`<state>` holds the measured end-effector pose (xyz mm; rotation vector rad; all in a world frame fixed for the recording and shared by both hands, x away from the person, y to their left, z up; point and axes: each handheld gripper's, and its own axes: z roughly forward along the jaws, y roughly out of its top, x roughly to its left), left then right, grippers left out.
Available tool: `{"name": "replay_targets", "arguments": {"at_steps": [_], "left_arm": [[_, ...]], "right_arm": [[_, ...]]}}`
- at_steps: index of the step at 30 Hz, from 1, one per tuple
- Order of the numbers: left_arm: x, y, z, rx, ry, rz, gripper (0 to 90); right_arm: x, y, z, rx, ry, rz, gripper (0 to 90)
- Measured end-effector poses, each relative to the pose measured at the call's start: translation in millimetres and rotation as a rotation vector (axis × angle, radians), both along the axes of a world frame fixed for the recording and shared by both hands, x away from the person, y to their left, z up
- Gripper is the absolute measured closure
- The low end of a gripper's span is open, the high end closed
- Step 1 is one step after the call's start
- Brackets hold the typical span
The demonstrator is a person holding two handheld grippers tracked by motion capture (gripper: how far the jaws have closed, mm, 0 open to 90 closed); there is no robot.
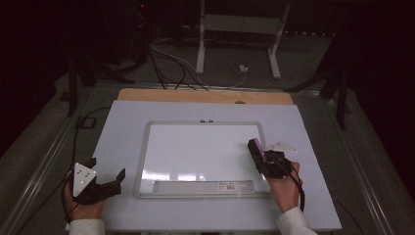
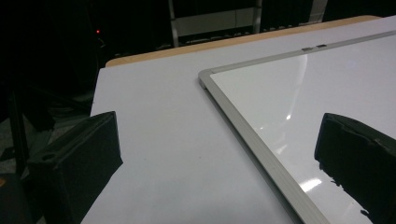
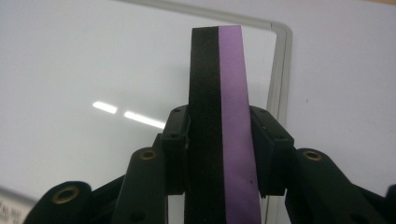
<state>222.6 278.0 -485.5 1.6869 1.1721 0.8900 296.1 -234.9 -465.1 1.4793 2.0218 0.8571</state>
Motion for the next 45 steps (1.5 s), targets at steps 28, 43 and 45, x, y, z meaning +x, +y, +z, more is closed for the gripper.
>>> {"name": "replay_targets", "arguments": {"at_steps": [28, 43, 45], "left_arm": [[-0.2, -1.1, -0.2, 0.001, -0.001, -0.004, 1.3], [-0.1, -0.7, -0.2, -0.001, -0.002, -0.005, 1.3], [-0.2, -0.4, 0.0, -0.001, -0.001, -0.004, 1.3]], "right_arm": [[-40.8, -0.4, -19.5, 0.023, 0.09, -0.032, 55.7], [-36.5, -25.8, -0.5, 0.111, -0.058, 0.066, 18.0], [-36.5, -32.4, 0.5, 0.104, -0.116, 0.079, 14.7]]}}
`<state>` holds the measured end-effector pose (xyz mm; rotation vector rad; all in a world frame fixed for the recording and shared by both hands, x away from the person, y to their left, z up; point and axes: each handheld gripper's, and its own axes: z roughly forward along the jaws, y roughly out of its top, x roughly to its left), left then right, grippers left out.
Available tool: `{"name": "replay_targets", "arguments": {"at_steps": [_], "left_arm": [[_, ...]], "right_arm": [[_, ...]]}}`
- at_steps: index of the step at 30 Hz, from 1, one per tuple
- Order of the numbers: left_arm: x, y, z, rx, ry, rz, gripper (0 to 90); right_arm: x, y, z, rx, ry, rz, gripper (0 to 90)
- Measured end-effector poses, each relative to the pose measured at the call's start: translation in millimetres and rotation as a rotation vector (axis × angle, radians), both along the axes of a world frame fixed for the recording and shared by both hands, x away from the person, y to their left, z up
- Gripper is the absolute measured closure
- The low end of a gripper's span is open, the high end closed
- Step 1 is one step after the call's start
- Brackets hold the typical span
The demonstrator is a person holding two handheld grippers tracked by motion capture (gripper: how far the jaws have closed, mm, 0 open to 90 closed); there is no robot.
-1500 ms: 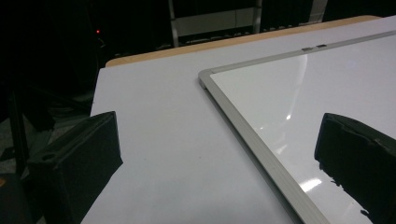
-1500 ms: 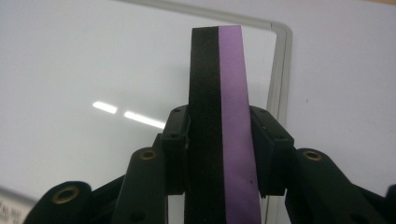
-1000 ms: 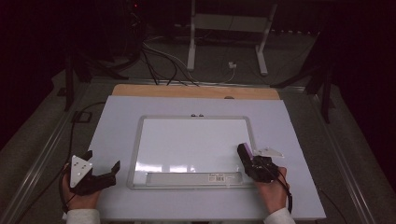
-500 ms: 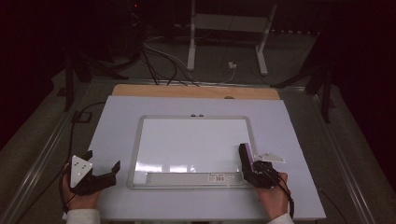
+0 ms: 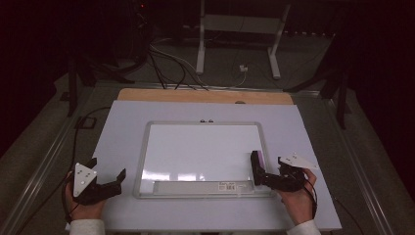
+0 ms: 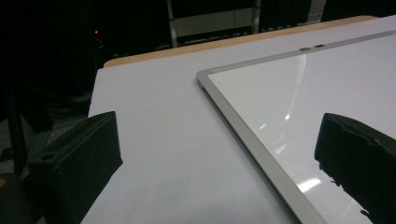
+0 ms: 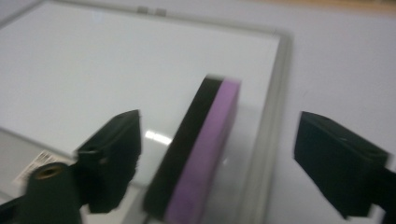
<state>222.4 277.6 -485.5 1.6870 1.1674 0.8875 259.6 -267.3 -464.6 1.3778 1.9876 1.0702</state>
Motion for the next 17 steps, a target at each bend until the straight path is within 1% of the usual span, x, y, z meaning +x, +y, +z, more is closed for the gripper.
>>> {"name": "replay_targets", "arguments": {"at_steps": [2, 4, 7, 9, 13, 17], "left_arm": [[-0.3, 0.3, 0.4, -0.003, -0.001, 0.0, 1.3], [-1.0, 0.0, 1.7, -0.005, -0.008, -0.001, 1.3], [-1.7, -0.7, 4.1, -0.014, -0.021, -0.005, 1.3], [-2.4, -1.4, 5.5, -0.016, -0.029, -0.005, 1.2], [-4.7, -1.4, 9.0, -0.032, -0.055, -0.003, 1.2], [-5.5, 0.8, 9.9, -0.05, -0.064, 0.0, 1.2]], "right_arm": [[-0.5, -6.5, -0.4, -0.005, -0.052, 0.009, 12.8], [-1.3, -13.2, -1.2, 0.005, -0.103, 0.018, 10.4], [-2.4, -21.6, -1.7, 0.029, -0.161, 0.034, 7.7], [-3.5, -27.1, -2.2, 0.053, -0.193, 0.041, 6.6], [-5.7, -35.6, -6.7, 0.08, -0.237, 0.053, 4.3], [-8.1, -41.9, -11.1, 0.101, -0.258, 0.043, 3.8]]}}
